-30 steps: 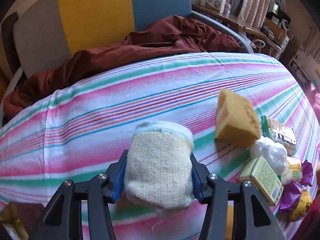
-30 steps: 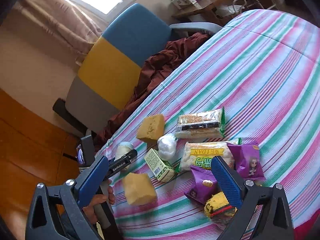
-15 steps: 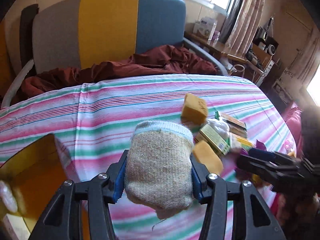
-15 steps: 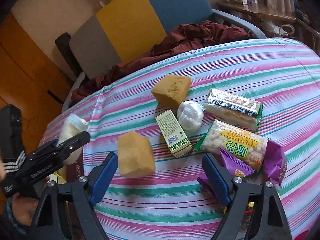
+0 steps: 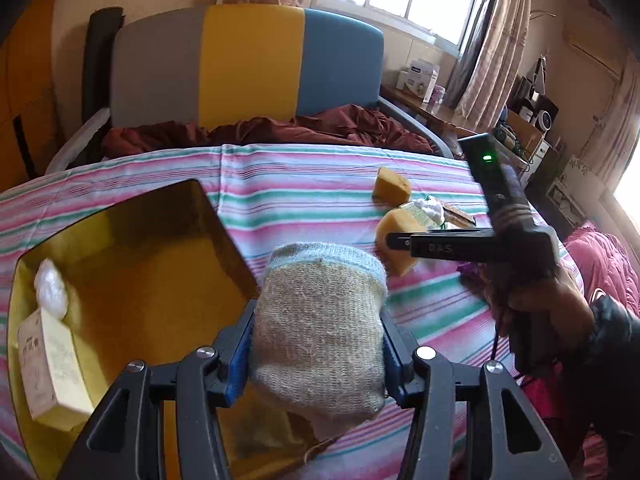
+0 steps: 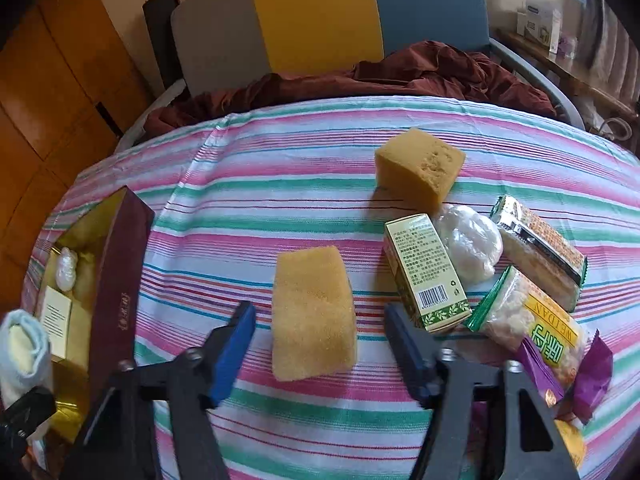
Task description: Organize objects
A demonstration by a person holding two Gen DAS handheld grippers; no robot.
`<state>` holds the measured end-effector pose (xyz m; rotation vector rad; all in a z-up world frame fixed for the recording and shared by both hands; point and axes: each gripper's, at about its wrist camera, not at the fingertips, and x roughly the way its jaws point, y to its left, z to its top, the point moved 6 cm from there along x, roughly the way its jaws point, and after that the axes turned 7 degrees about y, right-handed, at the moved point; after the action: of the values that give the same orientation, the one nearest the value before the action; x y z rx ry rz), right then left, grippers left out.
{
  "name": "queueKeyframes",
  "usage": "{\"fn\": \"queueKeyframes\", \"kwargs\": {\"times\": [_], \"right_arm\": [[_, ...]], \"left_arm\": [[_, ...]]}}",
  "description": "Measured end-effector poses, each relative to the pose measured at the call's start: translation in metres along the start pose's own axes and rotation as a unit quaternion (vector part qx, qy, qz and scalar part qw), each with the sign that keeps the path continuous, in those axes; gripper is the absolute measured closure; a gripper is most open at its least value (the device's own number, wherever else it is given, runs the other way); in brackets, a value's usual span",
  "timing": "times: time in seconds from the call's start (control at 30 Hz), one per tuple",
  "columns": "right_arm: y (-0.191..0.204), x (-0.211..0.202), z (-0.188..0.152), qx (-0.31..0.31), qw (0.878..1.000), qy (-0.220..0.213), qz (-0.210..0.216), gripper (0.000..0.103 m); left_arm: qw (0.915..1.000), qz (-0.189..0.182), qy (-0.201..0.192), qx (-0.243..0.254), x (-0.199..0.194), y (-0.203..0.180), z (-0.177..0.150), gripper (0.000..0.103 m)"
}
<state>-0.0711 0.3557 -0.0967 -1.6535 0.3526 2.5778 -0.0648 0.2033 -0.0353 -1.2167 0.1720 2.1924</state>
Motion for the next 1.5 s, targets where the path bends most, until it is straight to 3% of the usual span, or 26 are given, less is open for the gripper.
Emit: {"fn": "queueKeyframes", "kwargs": {"times": [0.03, 0.37, 0.6, 0.77, 0.97, 1.07, 1.17, 1.27, 1.5], "right_arm": [[-0.001, 0.007, -0.001, -0.007, 1.0, 0.009, -0.014, 0.068], [0.005, 0.006, -0.004, -0.045, 0.998, 0.004, -0.039, 0.069], [0.008, 0.007, -0.005, -0.056, 0.997, 0.003, -0.051, 0.069], [0.009, 0.007, -0.006, -0.062, 0.996, 0.002, -0.057, 0.069], [0.011, 0.007, -0.007, -0.07, 0.995, 0.003, -0.064, 0.069], [0.011, 0.006, -0.007, -0.071, 0.995, 0.003, -0.065, 0.069], [0.011, 0.006, -0.008, -0.072, 0.995, 0.005, -0.067, 0.069], [0.012, 0.006, -0.009, -0.076, 0.995, 0.004, -0.07, 0.069], [0.014, 0.007, -0.011, -0.078, 0.994, 0.005, -0.074, 0.069]], "left_arm": [[1.0, 0.004, -0.004, -0.004, -0.004, 0.004, -0.006, 0.049], [0.9969, 0.026, -0.004, -0.075, -0.016, 0.045, -0.047, 0.049], [0.995, 0.036, -0.004, -0.093, -0.022, 0.061, -0.062, 0.049], [0.996, 0.033, 0.002, -0.083, -0.022, 0.058, -0.067, 0.049], [1.0, 0.006, -0.005, -0.003, -0.026, 0.014, -0.072, 0.049], [1.0, -0.005, -0.003, -0.001, -0.029, 0.009, -0.071, 0.049], [0.9992, 0.014, -0.011, -0.036, -0.04, 0.034, -0.067, 0.049], [0.9954, 0.056, -0.016, -0.076, -0.053, 0.075, -0.069, 0.049], [0.9822, 0.127, 0.02, -0.137, -0.059, 0.146, -0.103, 0.049]]}}
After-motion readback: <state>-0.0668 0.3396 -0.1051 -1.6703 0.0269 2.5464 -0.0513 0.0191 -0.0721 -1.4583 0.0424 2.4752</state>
